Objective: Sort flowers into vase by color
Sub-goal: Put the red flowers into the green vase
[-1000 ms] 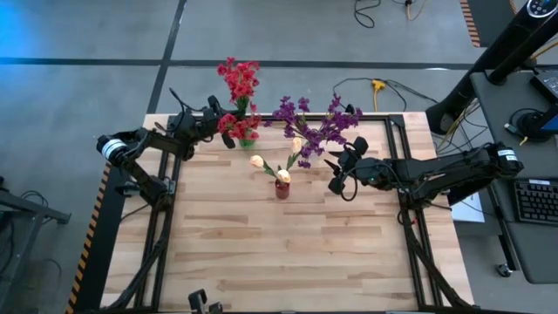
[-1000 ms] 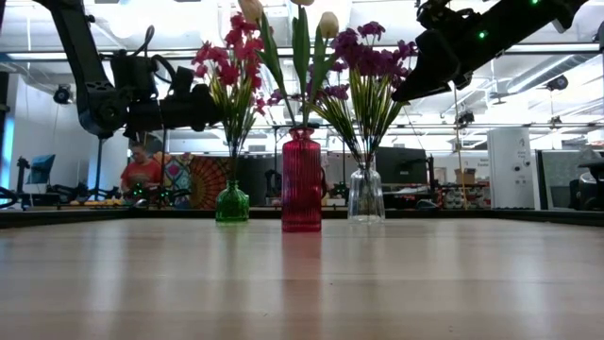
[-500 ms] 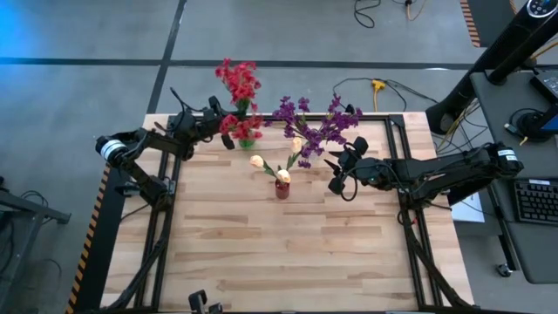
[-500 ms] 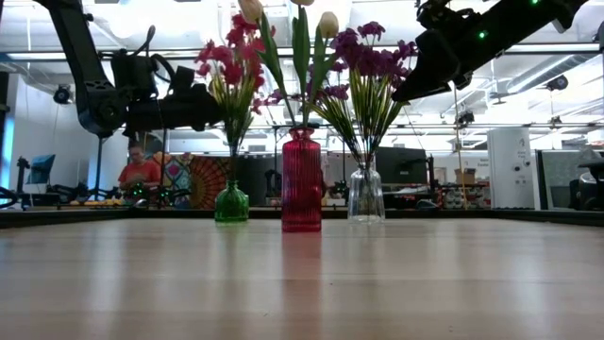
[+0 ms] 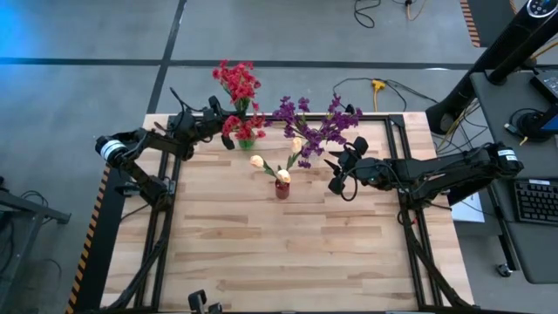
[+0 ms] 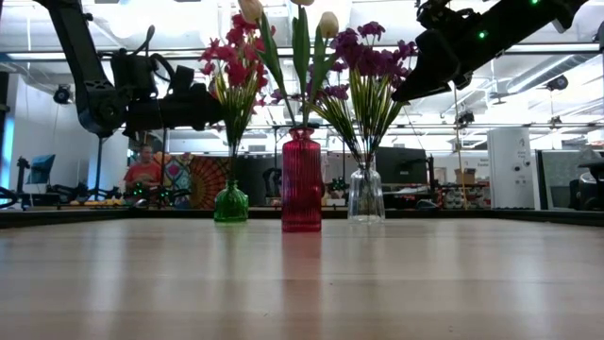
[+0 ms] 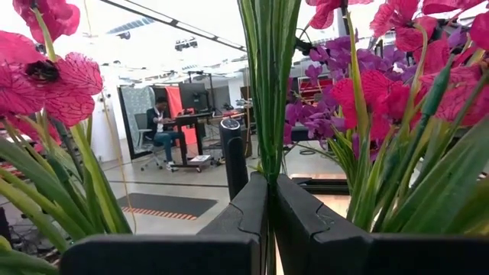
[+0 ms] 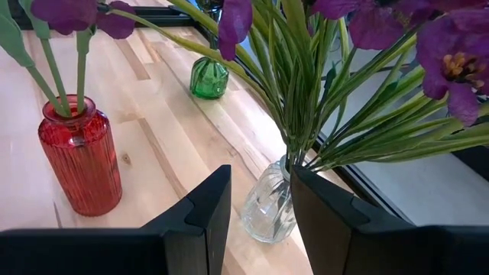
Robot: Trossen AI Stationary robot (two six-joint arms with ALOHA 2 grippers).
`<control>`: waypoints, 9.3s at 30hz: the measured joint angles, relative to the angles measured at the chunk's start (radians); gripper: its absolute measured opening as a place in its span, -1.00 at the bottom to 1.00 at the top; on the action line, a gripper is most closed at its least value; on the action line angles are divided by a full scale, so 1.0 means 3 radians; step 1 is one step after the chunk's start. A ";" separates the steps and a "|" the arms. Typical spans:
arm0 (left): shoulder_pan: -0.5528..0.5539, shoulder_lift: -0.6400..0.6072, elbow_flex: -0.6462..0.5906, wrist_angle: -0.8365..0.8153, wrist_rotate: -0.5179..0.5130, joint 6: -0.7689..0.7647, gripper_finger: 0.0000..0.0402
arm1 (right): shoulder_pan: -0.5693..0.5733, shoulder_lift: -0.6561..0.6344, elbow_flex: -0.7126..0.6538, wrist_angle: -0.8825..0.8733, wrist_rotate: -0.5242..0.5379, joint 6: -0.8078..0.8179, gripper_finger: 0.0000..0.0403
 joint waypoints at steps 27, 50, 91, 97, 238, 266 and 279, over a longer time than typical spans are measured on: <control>0.0047 -0.0228 -0.0114 -0.0001 -0.0133 0.0013 -1.00 | -0.0001 0.0000 0.0000 0.0000 0.0001 -0.0003 -0.37; 0.0130 -0.0224 -0.0164 0.0458 -0.0188 -0.0435 -1.00 | -0.0001 0.0000 0.0000 0.0001 0.0001 -0.0031 -0.37; 0.0089 0.0169 -0.0052 0.0458 -0.0183 -0.0205 -1.00 | -0.0001 0.0000 0.0000 0.0001 0.0085 -0.0070 -0.37; 0.0089 0.0169 -0.0052 0.0458 -0.0183 -0.0200 -1.00 | -0.0001 0.0000 0.0000 0.0001 0.0085 -0.0069 -0.37; 0.0085 0.0167 -0.0069 -0.0199 -0.0084 0.0027 -0.46 | 0.0000 0.0000 0.0000 -0.0005 0.0078 -0.0069 -0.37; 0.0121 0.0167 -0.0111 -0.0525 -0.0068 0.0277 -0.38 | 0.0000 0.0000 0.0000 -0.0008 0.0075 -0.0069 -0.37; 0.0121 0.0121 -0.0270 -0.0516 -0.0062 0.0385 0.01 | 0.0000 0.0000 0.0000 -0.0006 0.0076 -0.0070 -0.37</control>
